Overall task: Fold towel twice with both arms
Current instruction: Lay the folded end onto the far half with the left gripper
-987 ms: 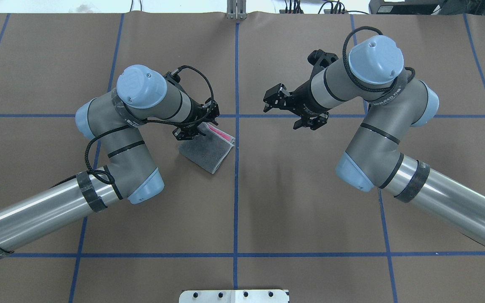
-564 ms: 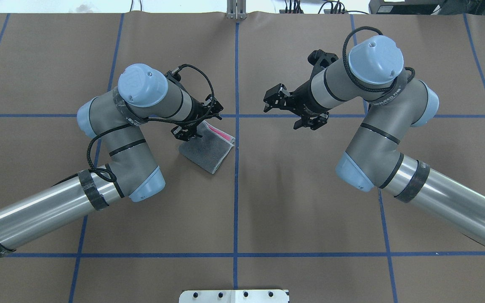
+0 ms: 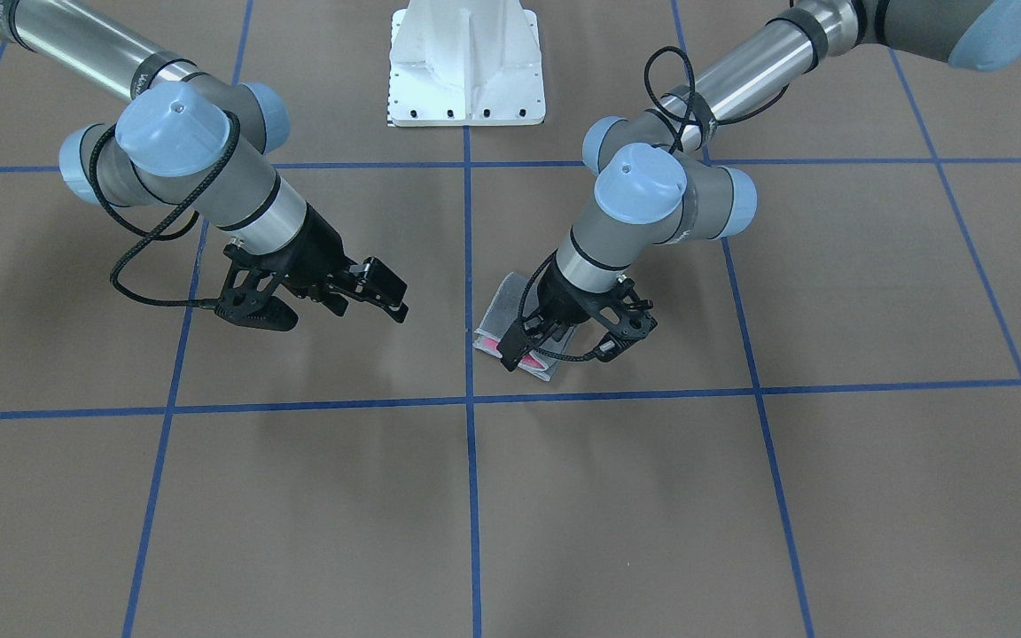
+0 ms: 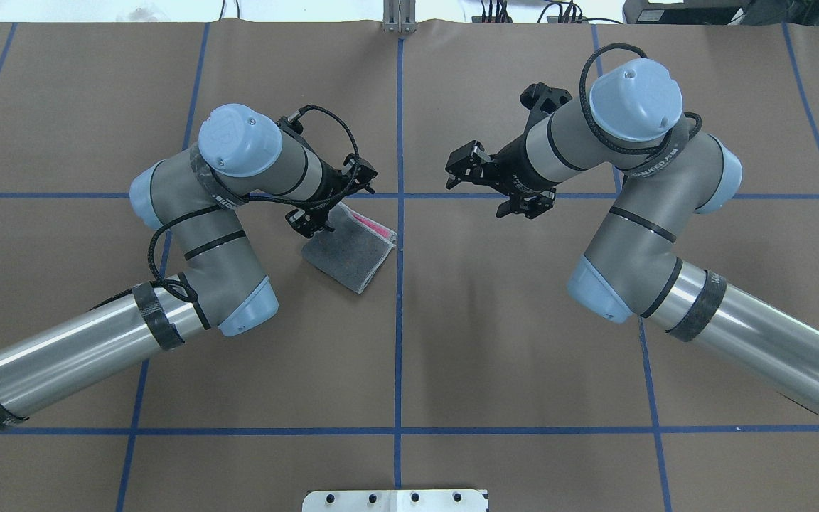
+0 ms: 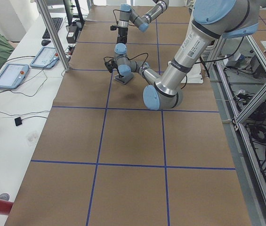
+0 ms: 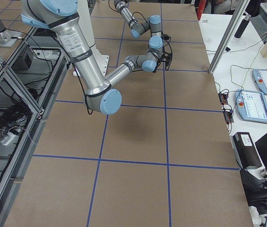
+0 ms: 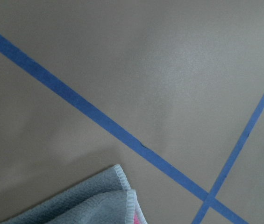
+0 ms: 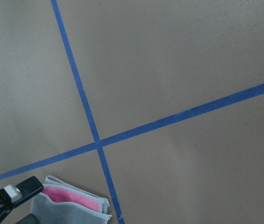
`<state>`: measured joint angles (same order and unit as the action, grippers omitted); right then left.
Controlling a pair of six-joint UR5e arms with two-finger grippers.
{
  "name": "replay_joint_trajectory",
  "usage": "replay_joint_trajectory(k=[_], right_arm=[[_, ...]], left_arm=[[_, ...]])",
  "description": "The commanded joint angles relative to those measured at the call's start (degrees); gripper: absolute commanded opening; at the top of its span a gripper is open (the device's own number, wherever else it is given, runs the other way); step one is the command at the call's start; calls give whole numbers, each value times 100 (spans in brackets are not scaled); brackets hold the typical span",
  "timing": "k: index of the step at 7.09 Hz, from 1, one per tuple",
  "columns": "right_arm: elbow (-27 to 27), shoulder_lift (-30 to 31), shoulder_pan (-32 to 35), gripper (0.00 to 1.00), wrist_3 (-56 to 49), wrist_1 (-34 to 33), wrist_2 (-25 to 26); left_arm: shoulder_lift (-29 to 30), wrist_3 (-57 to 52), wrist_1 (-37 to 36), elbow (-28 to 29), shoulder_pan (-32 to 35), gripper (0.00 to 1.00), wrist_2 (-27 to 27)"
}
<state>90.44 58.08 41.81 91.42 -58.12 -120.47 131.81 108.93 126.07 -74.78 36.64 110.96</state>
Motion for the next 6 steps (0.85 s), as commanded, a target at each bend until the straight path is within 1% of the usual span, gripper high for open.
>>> replay_joint_trajectory(k=[1, 2, 4, 6], right_arm=[[0, 10, 3, 100, -2, 2, -3], [17, 10, 20, 100, -10, -7, -12], [35, 28, 56, 100, -10, -7, -47], [53, 45, 73, 100, -10, -7, -56]], left_arm=[[64, 23, 155, 182, -8, 100, -4], [142, 14, 164, 252, -8, 100, -4], [371, 14, 251, 568, 10, 100, -13], [477, 14, 592, 928, 45, 100, -22]])
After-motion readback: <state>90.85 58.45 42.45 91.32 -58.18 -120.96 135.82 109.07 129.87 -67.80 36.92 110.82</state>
